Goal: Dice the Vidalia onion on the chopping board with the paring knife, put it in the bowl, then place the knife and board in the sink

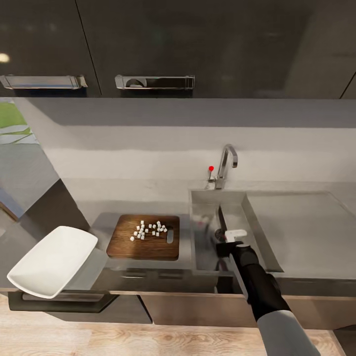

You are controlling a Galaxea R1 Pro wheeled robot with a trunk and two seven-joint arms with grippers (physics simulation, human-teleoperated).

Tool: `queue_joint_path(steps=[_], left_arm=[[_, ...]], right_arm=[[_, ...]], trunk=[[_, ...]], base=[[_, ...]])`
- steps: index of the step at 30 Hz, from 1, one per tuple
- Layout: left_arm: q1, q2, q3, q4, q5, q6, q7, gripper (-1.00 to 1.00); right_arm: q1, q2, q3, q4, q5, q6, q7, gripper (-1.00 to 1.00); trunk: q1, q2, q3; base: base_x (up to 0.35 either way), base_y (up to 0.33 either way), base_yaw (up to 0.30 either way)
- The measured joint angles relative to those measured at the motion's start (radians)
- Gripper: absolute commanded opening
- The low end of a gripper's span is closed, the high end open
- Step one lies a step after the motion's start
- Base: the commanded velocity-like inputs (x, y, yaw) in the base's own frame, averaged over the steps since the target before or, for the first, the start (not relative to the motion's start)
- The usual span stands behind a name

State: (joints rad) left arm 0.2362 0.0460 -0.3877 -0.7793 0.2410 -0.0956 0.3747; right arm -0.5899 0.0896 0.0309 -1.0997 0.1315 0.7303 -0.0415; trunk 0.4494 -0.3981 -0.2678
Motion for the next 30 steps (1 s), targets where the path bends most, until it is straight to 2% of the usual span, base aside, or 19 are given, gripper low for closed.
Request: queue_joint_path(steps=[6, 11, 20, 21, 30], left_arm=[[0.000, 0.000, 0.000, 0.001, 0.000, 0.000, 0.000, 1.00], [-0.001, 0.000, 0.000, 0.001, 0.000, 0.000, 0.000, 1.00], [0.000, 0.000, 0.000, 0.001, 0.000, 0.000, 0.000, 1.00], [0.000, 0.000, 0.000, 0.001, 0.000, 0.000, 0.000, 1.00], [0.000, 0.000, 0.000, 0.001, 0.000, 0.000, 0.000, 1.00]], right_arm=[[-0.003, -0.003, -0.001, 0.074, -0.002, -0.001, 0.000, -1.00], [-0.004, -0.004, -0.018, 0.084, -0.002, 0.000, 0.000, -1.00], [-0.005, -0.005, -0.021, 0.104, -0.002, -0.001, 0.000, -1.00], [-0.005, -0.005, -0.021, 0.104, -0.002, -0.001, 0.000, 1.00], [-0.005, -0.005, -0.021, 0.103, -0.002, -0.001, 0.000, 1.00]], trunk=[[0.000, 0.000, 0.000], [0.000, 0.000, 0.000], [0.000, 0.000, 0.000], [0.000, 0.000, 0.000], [0.000, 0.000, 0.000]], base=[[0.000, 0.000, 0.000], [0.000, 0.000, 0.000], [0.000, 0.000, 0.000], [0.000, 0.000, 0.000], [0.000, 0.000, 0.000]])
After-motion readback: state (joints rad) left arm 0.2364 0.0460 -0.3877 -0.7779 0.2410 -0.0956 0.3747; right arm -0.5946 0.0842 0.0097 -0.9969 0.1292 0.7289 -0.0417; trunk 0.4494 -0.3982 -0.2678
